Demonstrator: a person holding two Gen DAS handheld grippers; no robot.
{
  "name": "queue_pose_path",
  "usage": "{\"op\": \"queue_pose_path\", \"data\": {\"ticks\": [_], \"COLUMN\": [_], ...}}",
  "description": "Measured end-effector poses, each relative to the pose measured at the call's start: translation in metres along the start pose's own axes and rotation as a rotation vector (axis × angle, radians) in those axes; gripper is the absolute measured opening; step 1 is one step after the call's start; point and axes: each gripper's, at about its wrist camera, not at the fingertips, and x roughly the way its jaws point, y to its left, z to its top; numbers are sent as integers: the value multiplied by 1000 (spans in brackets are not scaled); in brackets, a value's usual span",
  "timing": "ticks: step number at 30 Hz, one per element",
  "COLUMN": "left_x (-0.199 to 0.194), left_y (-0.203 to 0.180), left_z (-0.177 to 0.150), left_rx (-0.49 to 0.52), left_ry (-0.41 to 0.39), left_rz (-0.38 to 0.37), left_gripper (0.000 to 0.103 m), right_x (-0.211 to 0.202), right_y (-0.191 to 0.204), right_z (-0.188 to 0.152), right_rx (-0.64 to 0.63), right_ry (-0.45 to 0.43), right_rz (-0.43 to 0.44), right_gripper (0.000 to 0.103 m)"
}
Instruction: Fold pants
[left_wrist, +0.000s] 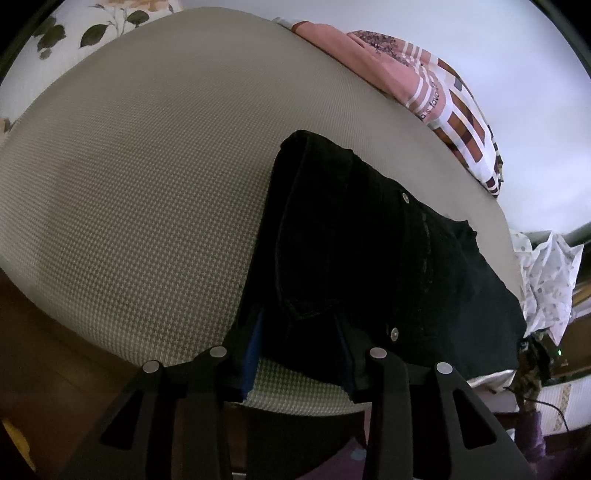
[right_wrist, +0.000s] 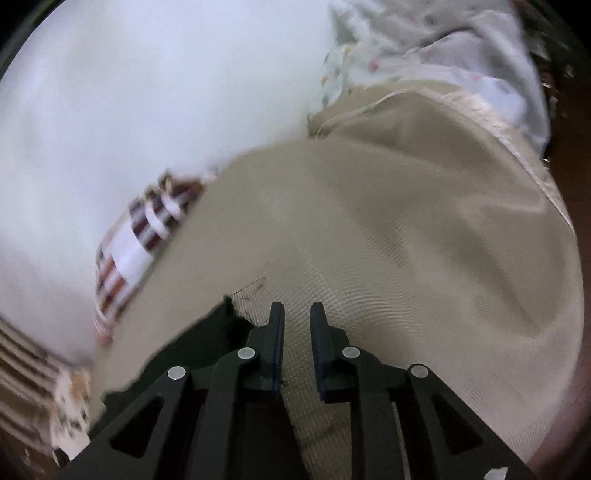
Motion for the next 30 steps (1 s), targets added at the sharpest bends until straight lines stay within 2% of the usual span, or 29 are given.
{"op": "queue_pose_path", "data": {"ticks": [2,4,6,8,9,11,13,15,17,18,19,20,22,23,24,25,28,30], "left_x": [0,0,0,1,1,1,2,3,3,3,4,3,3,3,3,3,3,4], "left_y": [1,3,3,2,2,1,0,0,1,2,3,5,6,6,6,5,4,3], "left_z": [-1,-1,-1,-1,-1,0,0,-1,-1,-1,-2,-2,-3,-3,-3,-3,-3,-1], "left_rx": [-9,-18,-21,-23,-24,-20,-21,-21,-23,-25,-31,-39,-44,-45,-46,-46,-48,-54], "left_ry": [-3,-3,-1,0,2,2,-2,-6,-9,-6,-4,-9,-14,-19,-21,-22,-15,-10], "left_rz": [-7,-14,-18,-17,-16,-17,-17,-16,-3,5,1,-8,-13,-11,-9,-7,1,5], "left_gripper": [38,39,40,40,41,43,45,48,53,57,57,57,57,57,57,57,57,57], "right_x": [-14,-16,-21,-12,-7,3,19,40,67,78,88,95,101,101,98,89,47,10], "right_y": [8,28,48,70,77,75,64,50,40,37,40,48,71,78,84,91,115,141], "right_z": [-9,-19,-36,-46,-46,-36,-17,-1,10,11,10,5,-6,-8,-9,-10,-23,-48], "right_rx": [-7,-37,-111,-194,-218,-197,-145,-99,-60,-38,-34,-68,-237,-273,-306,-357,-470,-659], "right_ry": [-3,31,62,104,110,104,125,205,319,378,442,499,527,526,499,438,231,41], "right_rz": [52,110,114,65,40,33,-6,21,47,111,198,225,140,129,111,82,76,-29], "right_gripper": [16,18,22,37,48,53,63,71,72,72,71,67,49,44,31,23,13,13]}}
